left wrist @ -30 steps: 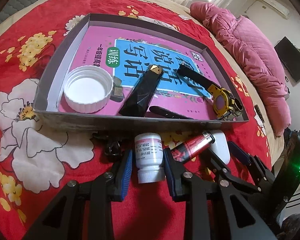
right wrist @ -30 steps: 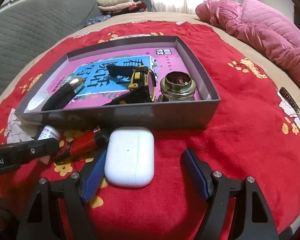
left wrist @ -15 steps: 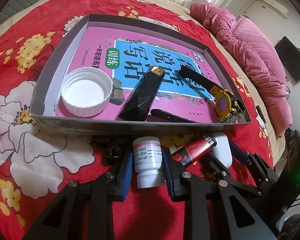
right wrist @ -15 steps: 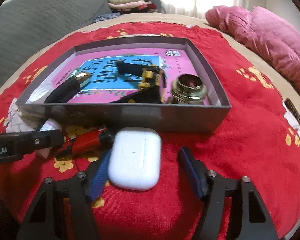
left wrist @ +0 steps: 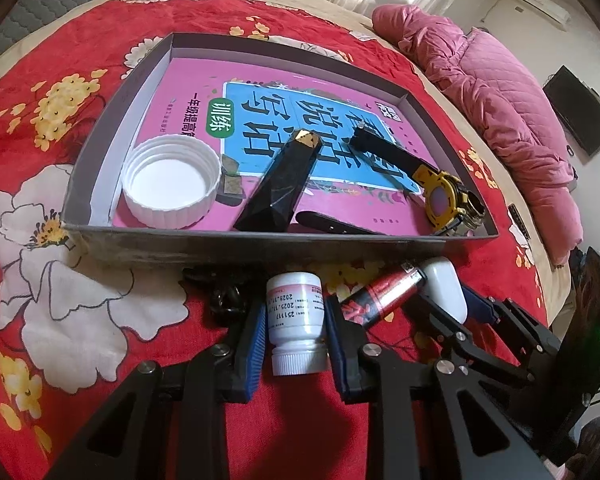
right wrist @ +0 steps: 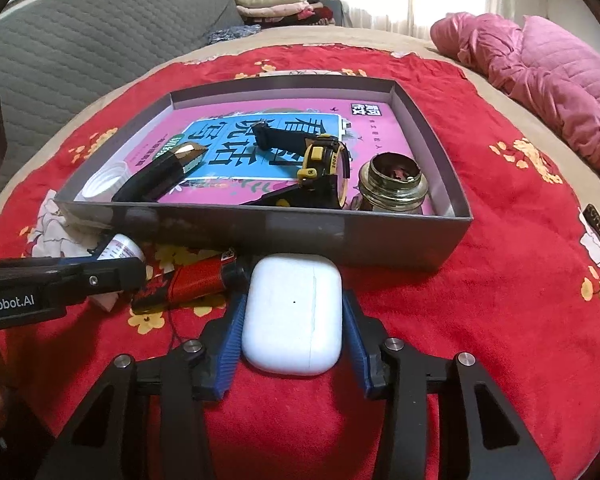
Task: Organize rigid objects
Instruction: 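Close the right gripper on the earbud case while the left closes on the pill bottle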
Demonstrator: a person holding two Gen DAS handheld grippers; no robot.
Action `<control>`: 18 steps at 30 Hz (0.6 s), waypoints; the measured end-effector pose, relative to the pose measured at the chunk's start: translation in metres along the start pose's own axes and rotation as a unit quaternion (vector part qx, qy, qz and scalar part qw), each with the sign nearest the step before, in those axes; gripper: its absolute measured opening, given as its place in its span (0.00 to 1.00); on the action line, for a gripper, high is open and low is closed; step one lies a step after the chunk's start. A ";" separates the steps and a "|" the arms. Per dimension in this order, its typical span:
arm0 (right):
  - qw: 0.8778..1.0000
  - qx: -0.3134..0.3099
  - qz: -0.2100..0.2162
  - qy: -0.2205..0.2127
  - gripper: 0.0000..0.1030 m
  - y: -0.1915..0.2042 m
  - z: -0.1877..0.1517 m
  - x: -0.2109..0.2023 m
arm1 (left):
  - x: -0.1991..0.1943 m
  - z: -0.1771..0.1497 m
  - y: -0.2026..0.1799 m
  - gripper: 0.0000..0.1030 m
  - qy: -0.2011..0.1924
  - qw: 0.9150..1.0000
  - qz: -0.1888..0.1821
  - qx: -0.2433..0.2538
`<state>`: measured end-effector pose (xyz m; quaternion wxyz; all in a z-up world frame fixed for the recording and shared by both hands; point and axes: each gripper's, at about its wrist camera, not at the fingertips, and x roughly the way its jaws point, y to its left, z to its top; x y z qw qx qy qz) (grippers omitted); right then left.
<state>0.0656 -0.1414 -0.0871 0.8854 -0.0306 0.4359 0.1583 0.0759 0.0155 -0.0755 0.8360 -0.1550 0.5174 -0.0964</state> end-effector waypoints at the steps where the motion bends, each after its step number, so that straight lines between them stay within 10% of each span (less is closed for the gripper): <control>1: 1.000 0.002 0.002 0.000 0.45 -0.001 0.000 -0.001 | -0.001 -0.001 -0.001 0.27 0.000 1.000 0.000 0.002; 18: 0.996 0.084 0.020 -0.008 0.45 -0.037 -0.004 -0.026 | -0.016 -0.016 -0.009 0.27 -0.004 1.000 -0.015 0.024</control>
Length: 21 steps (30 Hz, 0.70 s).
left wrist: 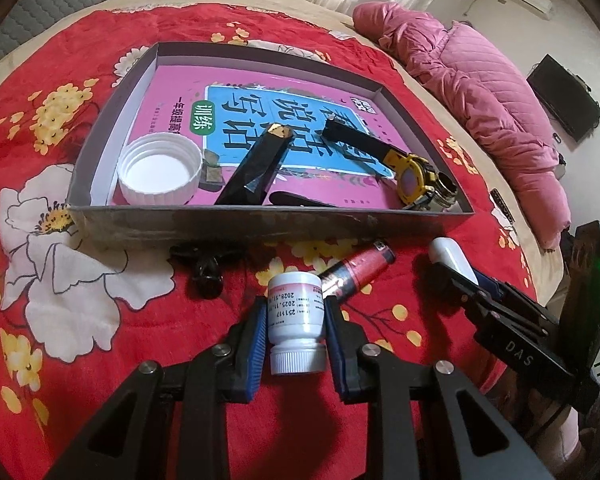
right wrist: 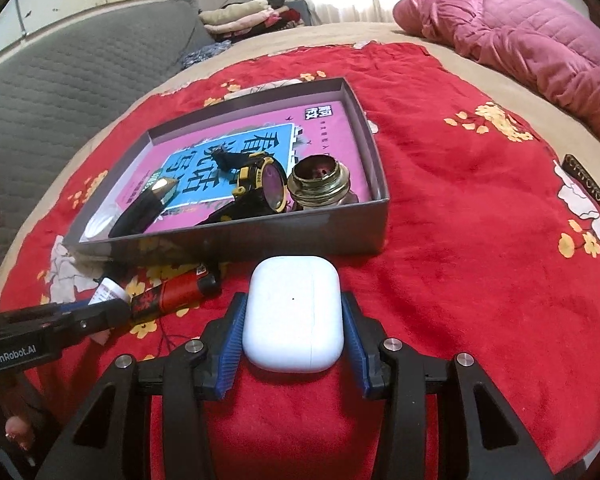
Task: Organize rigid objects
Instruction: 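Close the right gripper on the earbud case while the left closes on the pill bottle, then lift the earbud case with the right gripper while the left carries the pill bottle toward the box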
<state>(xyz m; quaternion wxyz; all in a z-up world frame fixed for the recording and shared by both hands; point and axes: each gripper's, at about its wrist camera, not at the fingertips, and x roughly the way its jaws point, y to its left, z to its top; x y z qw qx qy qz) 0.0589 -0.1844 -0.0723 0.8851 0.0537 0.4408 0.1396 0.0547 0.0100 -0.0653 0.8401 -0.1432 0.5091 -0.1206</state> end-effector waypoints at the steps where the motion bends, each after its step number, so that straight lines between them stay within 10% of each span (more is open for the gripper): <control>1: 1.000 0.001 0.001 -0.001 0.45 0.000 0.000 -0.001 | -0.001 -0.001 -0.001 0.27 -0.001 1.000 -0.001 0.001; 21: 0.999 0.010 0.032 -0.042 0.45 0.003 0.005 -0.032 | -0.031 0.000 -0.008 0.27 -0.040 0.999 -0.012 0.013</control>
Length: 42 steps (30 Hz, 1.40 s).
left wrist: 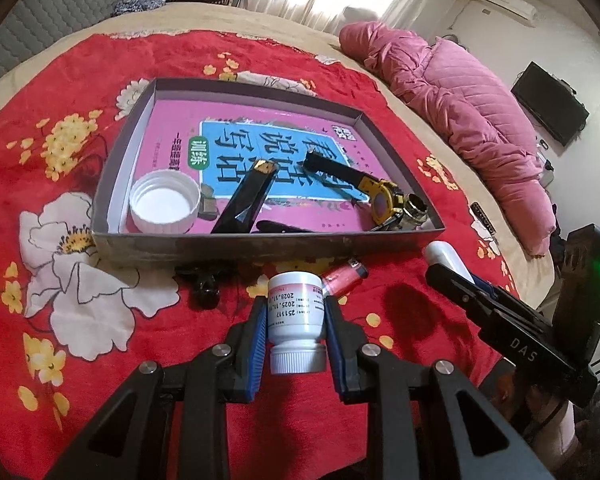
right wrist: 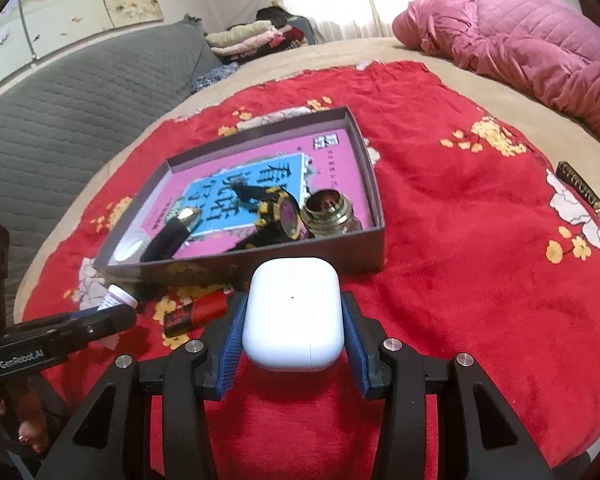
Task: Organize rigid objects
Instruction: 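Lift the earbud case with the right gripper while the left carries the pill bottle toward the box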
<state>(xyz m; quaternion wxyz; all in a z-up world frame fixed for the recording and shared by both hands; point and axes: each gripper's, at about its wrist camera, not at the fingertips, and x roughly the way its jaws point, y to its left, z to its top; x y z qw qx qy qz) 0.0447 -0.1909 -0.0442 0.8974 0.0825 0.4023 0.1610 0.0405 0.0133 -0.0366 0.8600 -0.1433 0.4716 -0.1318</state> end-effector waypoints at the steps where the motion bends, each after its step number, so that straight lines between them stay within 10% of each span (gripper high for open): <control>1: 1.000 -0.003 0.002 -0.003 0.45 0.001 0.001 -0.001 | -0.001 0.000 -0.001 0.27 -0.001 1.000 -0.001 0.001; 42: 0.999 -0.045 0.014 -0.022 0.45 0.023 0.004 -0.008 | -0.033 0.019 0.023 0.27 -0.063 0.998 0.015 -0.014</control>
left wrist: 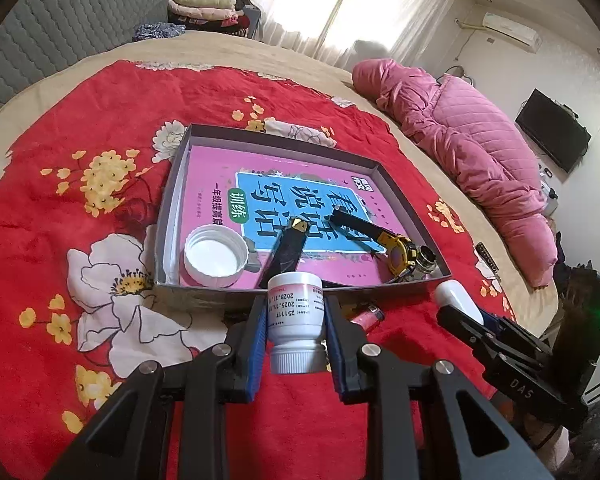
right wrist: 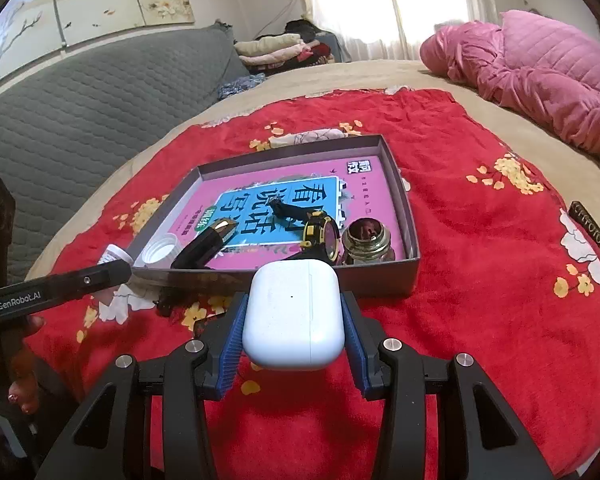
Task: Organize rigid objects
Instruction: 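Lift the earbud case with the right gripper while the left carries the pill bottle toward the box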
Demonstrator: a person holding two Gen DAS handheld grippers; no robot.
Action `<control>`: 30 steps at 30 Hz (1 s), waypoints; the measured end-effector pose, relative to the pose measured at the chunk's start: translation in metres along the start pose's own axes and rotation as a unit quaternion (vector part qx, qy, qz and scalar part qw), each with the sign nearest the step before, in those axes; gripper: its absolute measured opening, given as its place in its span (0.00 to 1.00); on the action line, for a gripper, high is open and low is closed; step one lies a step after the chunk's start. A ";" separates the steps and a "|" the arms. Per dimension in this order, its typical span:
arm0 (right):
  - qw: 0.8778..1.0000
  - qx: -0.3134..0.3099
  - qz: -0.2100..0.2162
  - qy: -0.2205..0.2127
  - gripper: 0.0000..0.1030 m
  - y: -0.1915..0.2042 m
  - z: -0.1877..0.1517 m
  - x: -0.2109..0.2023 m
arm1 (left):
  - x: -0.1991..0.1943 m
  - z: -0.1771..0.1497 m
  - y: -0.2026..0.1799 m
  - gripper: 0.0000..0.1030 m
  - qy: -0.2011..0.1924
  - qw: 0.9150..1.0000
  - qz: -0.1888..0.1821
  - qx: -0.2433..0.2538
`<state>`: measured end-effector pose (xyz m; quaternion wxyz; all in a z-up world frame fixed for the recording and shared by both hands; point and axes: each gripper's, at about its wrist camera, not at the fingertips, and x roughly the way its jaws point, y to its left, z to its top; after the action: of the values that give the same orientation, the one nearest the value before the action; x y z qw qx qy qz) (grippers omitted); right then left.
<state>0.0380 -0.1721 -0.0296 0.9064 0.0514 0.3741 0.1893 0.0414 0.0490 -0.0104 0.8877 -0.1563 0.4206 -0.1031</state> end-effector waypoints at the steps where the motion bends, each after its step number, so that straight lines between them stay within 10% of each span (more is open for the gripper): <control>1: 1.000 -0.001 -0.001 0.000 0.45 0.001 0.000 0.000 | 0.000 0.000 0.000 0.27 0.000 1.000 0.001 0.002; 30: 1.000 -0.011 0.014 -0.019 0.45 0.020 0.022 0.005 | -0.005 0.010 0.019 0.27 -0.023 0.999 0.036 -0.007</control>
<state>0.0500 -0.1503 -0.0126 0.9112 0.0499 0.3539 0.2050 0.0473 0.0706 -0.0077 0.8990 -0.1497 0.4064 -0.0646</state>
